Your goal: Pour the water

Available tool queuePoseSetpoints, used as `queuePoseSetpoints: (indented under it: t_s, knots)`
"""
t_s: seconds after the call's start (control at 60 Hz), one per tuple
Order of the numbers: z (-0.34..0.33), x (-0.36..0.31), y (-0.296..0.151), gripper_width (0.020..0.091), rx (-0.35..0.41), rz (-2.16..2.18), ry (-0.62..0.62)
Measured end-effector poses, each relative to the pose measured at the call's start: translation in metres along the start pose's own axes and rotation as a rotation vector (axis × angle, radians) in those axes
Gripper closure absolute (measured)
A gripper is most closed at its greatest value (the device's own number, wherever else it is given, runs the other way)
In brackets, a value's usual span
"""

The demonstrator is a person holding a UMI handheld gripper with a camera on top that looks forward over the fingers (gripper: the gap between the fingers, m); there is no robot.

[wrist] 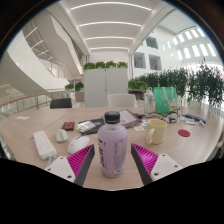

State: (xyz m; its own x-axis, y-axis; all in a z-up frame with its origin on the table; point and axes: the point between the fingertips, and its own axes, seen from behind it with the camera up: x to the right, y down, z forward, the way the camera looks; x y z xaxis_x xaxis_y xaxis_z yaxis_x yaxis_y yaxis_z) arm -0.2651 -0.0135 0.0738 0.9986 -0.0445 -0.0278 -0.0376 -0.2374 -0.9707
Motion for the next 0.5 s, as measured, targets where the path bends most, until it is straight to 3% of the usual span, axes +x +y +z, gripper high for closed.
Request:
queuePoseSetpoints:
  t_s: [0.1, 0.133, 0.15, 0.167, 0.25, 0.383, 0.5]
  knots:
    - [0.035, -0.003, -0.001, 0.0317, 0.008, -0.024, -0.027]
    - [0.047, -0.004, 0.001, 0.0409, 0.003, -0.039, -0.044]
    - [0.05, -0.004, 0.004, 0.054, -0.005, -0.045, -0.048]
    - [0.052, -0.004, 0.005, 0.0557, -0.006, -0.051, -0.045]
    - [0.06, 0.001, 0.001, 0.0572, -0.001, -0.041, -0.023]
    - [0.071, 0.007, 0.0, 0.0684, -0.011, -0.021, -0.032]
    - [0.082, 0.001, 0.0, 0.0702, -0.089, 0.051, -0.098]
